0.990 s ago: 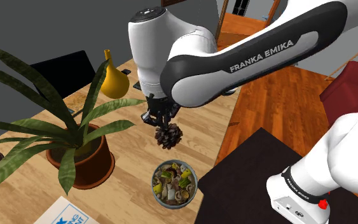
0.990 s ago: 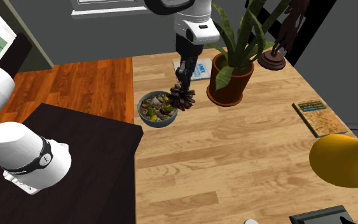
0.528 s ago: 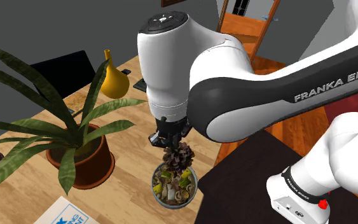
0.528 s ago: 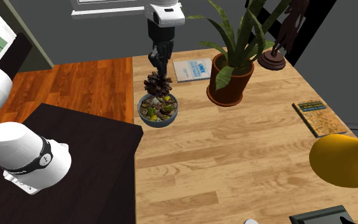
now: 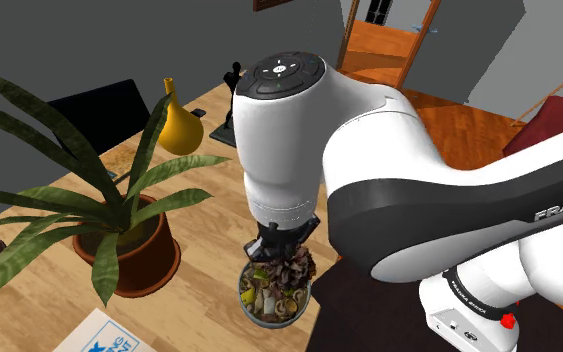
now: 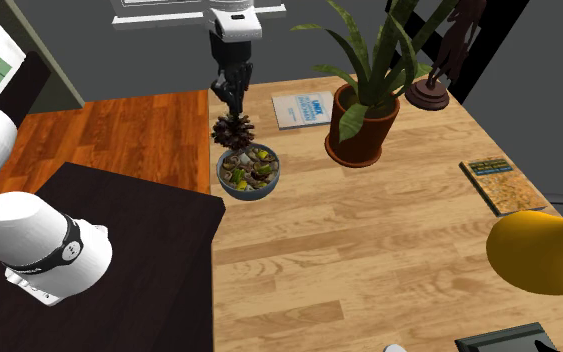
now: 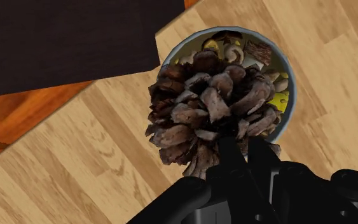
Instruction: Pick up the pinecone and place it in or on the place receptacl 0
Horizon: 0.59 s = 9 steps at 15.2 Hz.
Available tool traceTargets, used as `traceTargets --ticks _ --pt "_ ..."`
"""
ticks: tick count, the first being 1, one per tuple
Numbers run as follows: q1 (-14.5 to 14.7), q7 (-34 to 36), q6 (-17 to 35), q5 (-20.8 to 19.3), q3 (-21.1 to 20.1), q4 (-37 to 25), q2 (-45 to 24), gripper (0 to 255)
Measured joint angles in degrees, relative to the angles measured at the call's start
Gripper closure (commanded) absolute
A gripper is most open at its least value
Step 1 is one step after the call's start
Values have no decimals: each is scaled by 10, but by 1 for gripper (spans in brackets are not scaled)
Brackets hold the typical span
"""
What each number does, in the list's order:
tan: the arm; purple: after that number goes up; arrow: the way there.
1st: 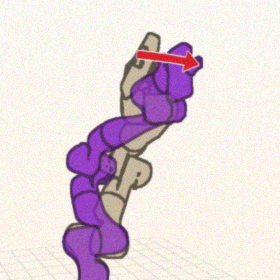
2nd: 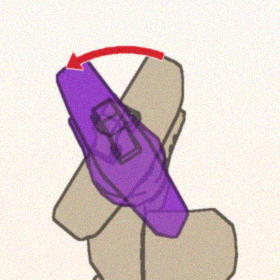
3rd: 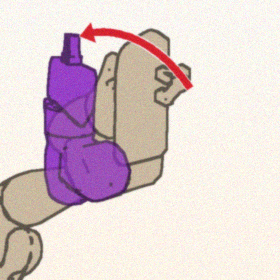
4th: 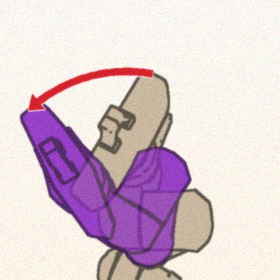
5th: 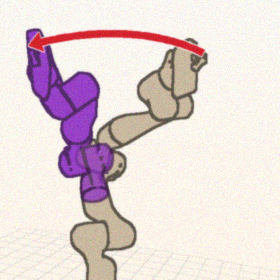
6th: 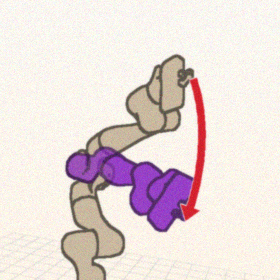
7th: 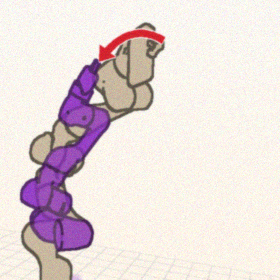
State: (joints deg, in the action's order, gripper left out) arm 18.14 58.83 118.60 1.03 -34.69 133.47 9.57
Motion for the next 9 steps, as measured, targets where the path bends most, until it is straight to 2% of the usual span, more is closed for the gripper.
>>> traceTargets --ticks 3,4,6,9 --pt "-2 7 23 -8 -3 11 -14 255" --pt "-2 7 23 -8 -3 11 -14 0" --pt "-4 11 24 -22 -6 11 -24 0" --pt "-10 39 18 -107 -17 -2 -87 0"
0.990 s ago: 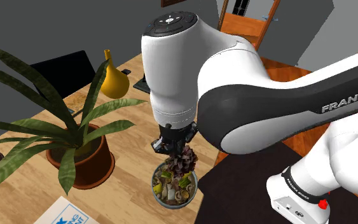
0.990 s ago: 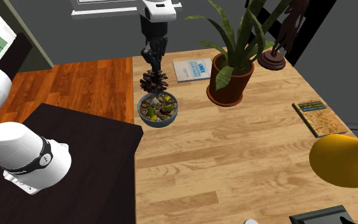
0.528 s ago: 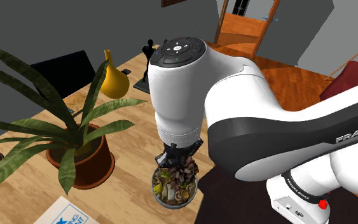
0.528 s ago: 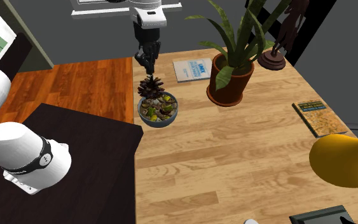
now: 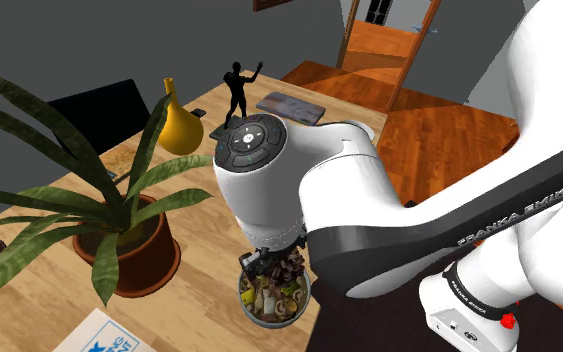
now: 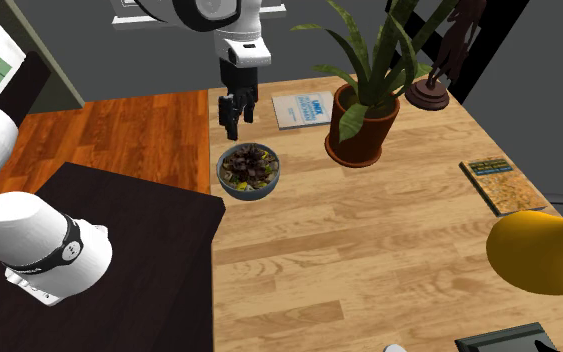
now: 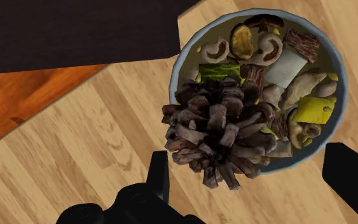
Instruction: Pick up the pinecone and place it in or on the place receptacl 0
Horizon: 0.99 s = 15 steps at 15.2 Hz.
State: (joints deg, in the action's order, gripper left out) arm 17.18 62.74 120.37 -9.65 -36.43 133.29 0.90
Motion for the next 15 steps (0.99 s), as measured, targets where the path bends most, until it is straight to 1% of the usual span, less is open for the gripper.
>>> traceTargets --ticks 1,2,8,11,15 --pt "-1 4 -3 -19 0 -4 -13 0" --pt "0 10 1 -31 0 -1 -21 0" --pt "-4 25 38 -63 6 22 -46 0" --pt "-4 33 48 -72 8 27 -55 0" --pt "-4 34 49 -73 8 27 -56 0"
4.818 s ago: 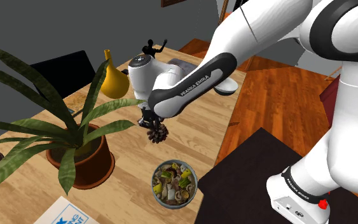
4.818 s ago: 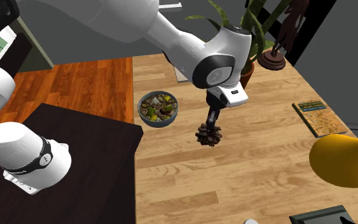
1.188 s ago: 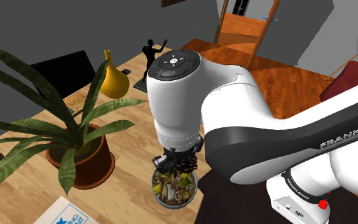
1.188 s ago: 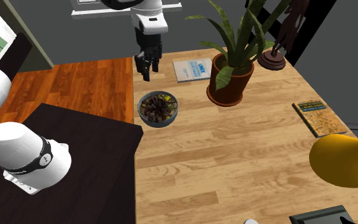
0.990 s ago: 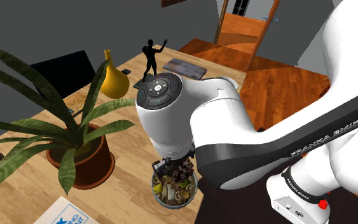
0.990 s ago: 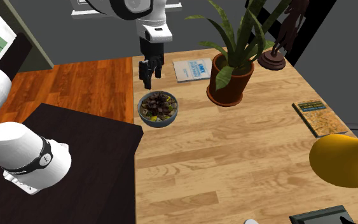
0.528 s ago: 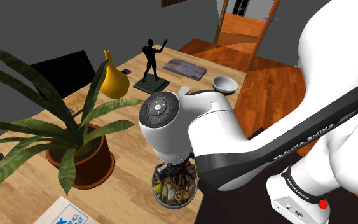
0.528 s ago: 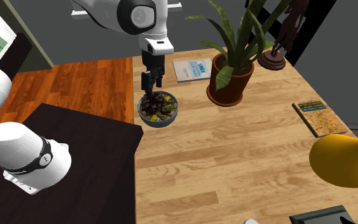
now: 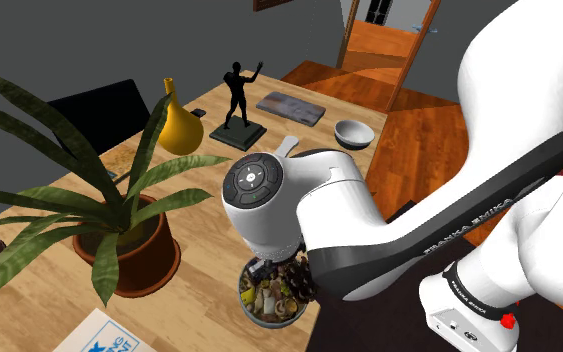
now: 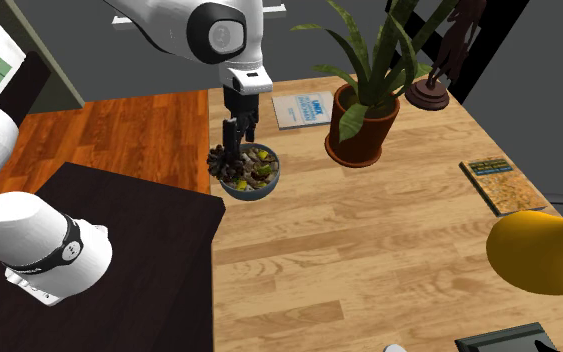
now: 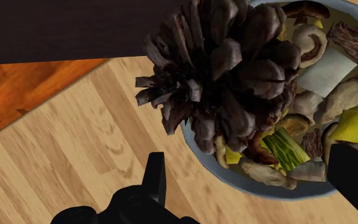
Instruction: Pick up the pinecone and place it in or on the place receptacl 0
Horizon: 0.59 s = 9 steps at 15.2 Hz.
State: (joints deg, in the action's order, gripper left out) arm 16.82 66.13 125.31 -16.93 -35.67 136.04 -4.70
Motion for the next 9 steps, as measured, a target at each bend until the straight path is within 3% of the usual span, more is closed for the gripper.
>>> traceTargets --ticks 1,9 --pt "0 0 0 0 0 0 0 255" --pt "0 0 0 0 0 0 0 255"
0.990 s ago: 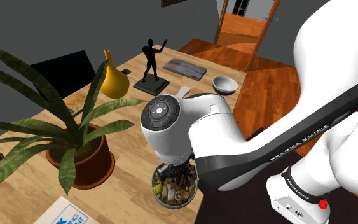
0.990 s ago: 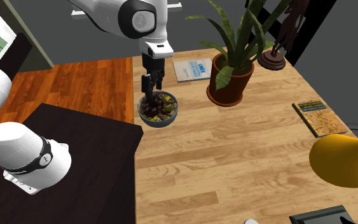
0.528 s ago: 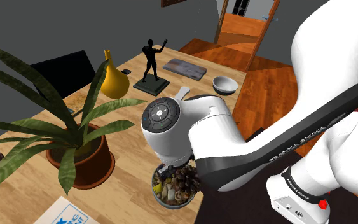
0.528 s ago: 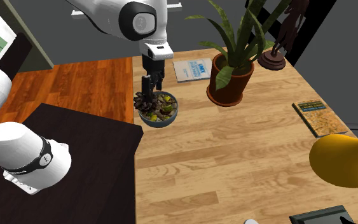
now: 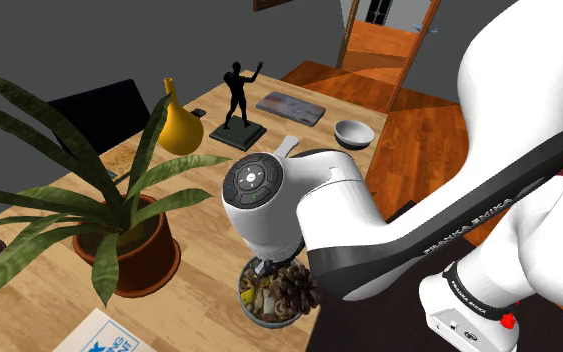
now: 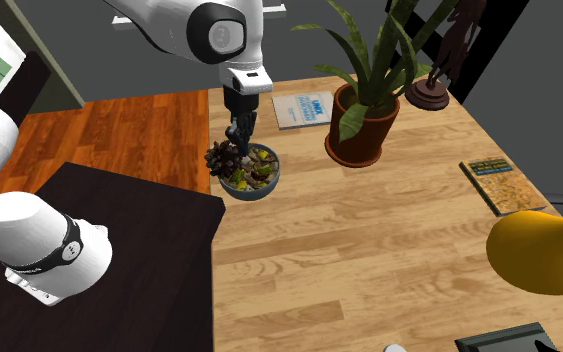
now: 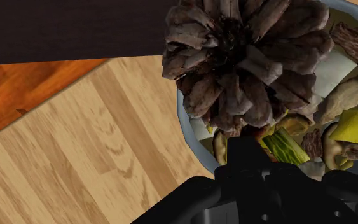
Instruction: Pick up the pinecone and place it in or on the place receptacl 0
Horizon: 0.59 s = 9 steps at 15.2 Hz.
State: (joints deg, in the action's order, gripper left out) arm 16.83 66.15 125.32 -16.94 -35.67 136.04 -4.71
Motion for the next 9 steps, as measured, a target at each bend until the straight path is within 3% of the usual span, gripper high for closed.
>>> traceTargets --ticks 1,2,5,9 --pt "0 0 0 0 0 0 0 255" --pt "0 0 0 0 0 0 0 0" --pt "6 32 1 22 -7 14 22 0" --pt "31 140 -12 95 -34 41 91 0"
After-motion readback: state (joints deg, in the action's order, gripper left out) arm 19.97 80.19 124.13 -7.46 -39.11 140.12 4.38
